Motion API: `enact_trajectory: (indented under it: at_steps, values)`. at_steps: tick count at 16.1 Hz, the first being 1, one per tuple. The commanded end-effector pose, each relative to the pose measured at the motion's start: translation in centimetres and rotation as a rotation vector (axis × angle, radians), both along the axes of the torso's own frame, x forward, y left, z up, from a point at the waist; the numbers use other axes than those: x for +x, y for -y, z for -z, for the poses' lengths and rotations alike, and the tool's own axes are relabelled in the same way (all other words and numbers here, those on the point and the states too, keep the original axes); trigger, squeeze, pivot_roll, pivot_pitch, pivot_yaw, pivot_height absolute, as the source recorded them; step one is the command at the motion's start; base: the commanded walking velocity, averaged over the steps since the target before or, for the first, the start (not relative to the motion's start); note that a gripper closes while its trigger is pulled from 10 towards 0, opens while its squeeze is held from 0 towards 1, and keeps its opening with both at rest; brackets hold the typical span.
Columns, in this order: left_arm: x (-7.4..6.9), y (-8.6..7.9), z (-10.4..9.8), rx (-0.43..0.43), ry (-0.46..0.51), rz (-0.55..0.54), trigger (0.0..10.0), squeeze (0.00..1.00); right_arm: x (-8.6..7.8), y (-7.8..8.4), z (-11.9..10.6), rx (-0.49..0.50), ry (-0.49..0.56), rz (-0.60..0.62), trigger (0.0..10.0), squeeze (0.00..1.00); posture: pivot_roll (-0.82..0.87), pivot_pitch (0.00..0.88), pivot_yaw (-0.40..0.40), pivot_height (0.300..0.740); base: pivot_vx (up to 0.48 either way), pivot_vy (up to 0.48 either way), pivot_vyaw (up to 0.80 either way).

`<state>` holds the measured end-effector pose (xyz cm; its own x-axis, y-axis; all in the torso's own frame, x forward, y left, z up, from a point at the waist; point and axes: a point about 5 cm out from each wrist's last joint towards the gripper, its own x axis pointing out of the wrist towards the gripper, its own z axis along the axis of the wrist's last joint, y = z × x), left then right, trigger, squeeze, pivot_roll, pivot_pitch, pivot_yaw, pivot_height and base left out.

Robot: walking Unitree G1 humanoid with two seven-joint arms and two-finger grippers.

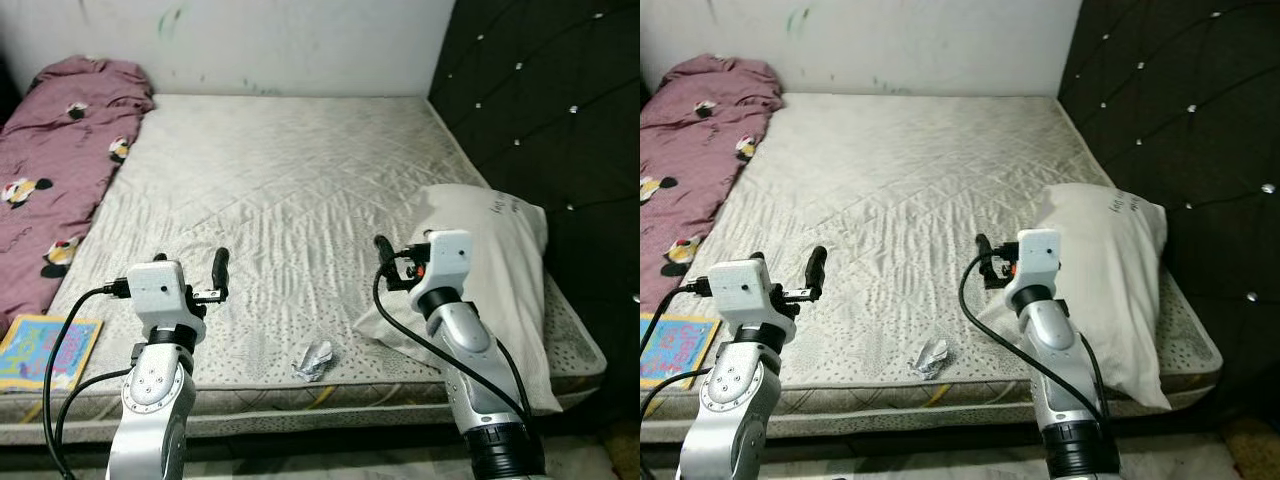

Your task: Clean up the room

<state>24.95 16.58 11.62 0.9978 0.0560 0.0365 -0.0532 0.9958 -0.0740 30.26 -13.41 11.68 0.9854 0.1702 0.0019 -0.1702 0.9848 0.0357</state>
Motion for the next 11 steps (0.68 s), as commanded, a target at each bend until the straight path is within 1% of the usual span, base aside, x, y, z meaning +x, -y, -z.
enact_trajectory:
  at_steps: [1, 3, 4, 5, 7, 9, 10, 11]
  values:
    - [-0.01, -0.09, 0.28, -0.019, -0.024, -0.004, 10.0, 0.00, 0.13, -0.04, -0.06, -0.001, 0.003, -0.007, 10.0, 0.00, -0.02, 0.000, -0.036, 0.740, 0.000, 0.000, 0.00]
    - [-0.15, -0.14, 0.39, -0.013, -0.038, -0.015, 10.0, 0.00, 0.07, -0.08, -0.02, 0.003, 0.001, -0.007, 10.0, 0.00, -0.02, 0.000, -0.036, 0.740, 0.000, 0.000, 0.00]
    - [-0.20, -0.20, 0.46, -0.007, -0.050, -0.036, 10.0, 0.00, 0.09, -0.10, -0.04, 0.004, 0.001, -0.008, 10.0, 0.00, -0.02, 0.000, -0.036, 0.732, 0.000, 0.000, 0.00]
    - [-0.17, -0.18, 0.49, -0.009, -0.050, -0.035, 10.0, 0.00, 0.10, -0.12, -0.05, 0.005, 0.001, -0.008, 10.0, 0.00, -0.02, 0.000, -0.036, 0.723, 0.000, 0.000, 0.00]
    - [-0.02, -0.11, 0.34, 0.019, -0.034, -0.023, 10.0, 0.00, 0.12, -0.13, -0.06, 0.006, 0.002, -0.009, 10.0, 0.00, -0.02, 0.000, -0.037, 0.709, 0.000, 0.000, 0.00]
    - [0.03, 0.04, 0.40, 0.017, -0.040, -0.025, 10.0, 0.00, 0.08, -0.18, 0.01, 0.006, 0.001, -0.015, 10.0, 0.00, -0.02, 0.000, -0.041, 0.680, 0.000, 0.000, 0.00]
    - [0.01, 0.02, 0.42, 0.020, -0.044, -0.031, 10.0, 0.00, 0.06, -0.21, 0.03, 0.006, 0.001, -0.016, 10.0, 0.00, -0.02, 0.000, -0.041, 0.675, 0.000, 0.000, 0.00]
    - [0.00, 0.01, 0.47, 0.016, -0.044, -0.035, 10.0, 0.00, 0.04, -0.29, 0.04, 0.003, 0.001, -0.020, 10.0, 0.00, -0.02, 0.000, -0.041, 0.660, 0.000, 0.000, 0.00]
